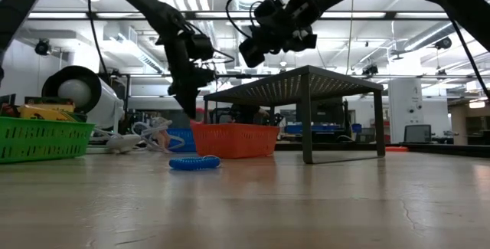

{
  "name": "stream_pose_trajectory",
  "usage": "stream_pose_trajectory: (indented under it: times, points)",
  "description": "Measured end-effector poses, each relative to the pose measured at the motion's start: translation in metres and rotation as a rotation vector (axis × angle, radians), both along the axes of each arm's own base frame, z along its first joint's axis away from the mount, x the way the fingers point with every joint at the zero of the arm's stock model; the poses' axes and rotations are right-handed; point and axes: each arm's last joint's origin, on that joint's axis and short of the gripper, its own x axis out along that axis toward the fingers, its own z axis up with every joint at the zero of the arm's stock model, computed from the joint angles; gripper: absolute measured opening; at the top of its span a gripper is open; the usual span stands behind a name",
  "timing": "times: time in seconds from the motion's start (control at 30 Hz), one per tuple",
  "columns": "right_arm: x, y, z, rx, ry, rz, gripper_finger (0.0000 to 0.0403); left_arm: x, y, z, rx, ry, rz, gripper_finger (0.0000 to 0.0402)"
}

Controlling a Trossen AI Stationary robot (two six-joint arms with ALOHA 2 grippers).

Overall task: Pick & Place Office Desk Supplies
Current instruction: Put the orange spring rubber band into the blue bin

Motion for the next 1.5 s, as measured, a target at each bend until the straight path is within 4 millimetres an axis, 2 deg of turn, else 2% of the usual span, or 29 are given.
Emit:
stream_pose_trajectory:
  times: [0.2,0.47,0.9,1.1,1.23,1.4,1.5]
  points:
    - [0.001,-0.001,0.004,-0.012,-0.019,0.000,0.0082,0.005,0.003,-0.022,-0.063,0.019,0.050,0.0038]
    - [0.001,-0.001,0.004,-0.011,-0.018,0.000,0.0078,0.011,0.008,-0.035,-0.111,-0.029,0.030,0.0038]
    - [0.001,-0.001,0.004,-0.014,-0.022,0.001,0.0084,0.011,0.008,-0.034,-0.102,-0.044,0.048,0.0038]
    - [0.001,-0.001,0.004,-0.016,-0.024,0.001,0.0078,0.003,0.008,-0.018,0.001,0.007,-0.045,0.0038]
    - [0.001,-0.001,0.004,-0.016,-0.023,0.001,0.0078,-0.001,0.008,-0.006,0.088,0.052,-0.027,0.0038]
    - [0.001,-0.001,0.004,-0.017,-0.024,0.001,0.0084,-0.003,0.005,-0.008,0.039,0.037,-0.029,0.0038]
    - [0.001,-0.001,0.004,-0.017,-0.025,0.001,0.0084,-0.005,0.002,-0.016,0.021,0.059,-0.033,0.0038]
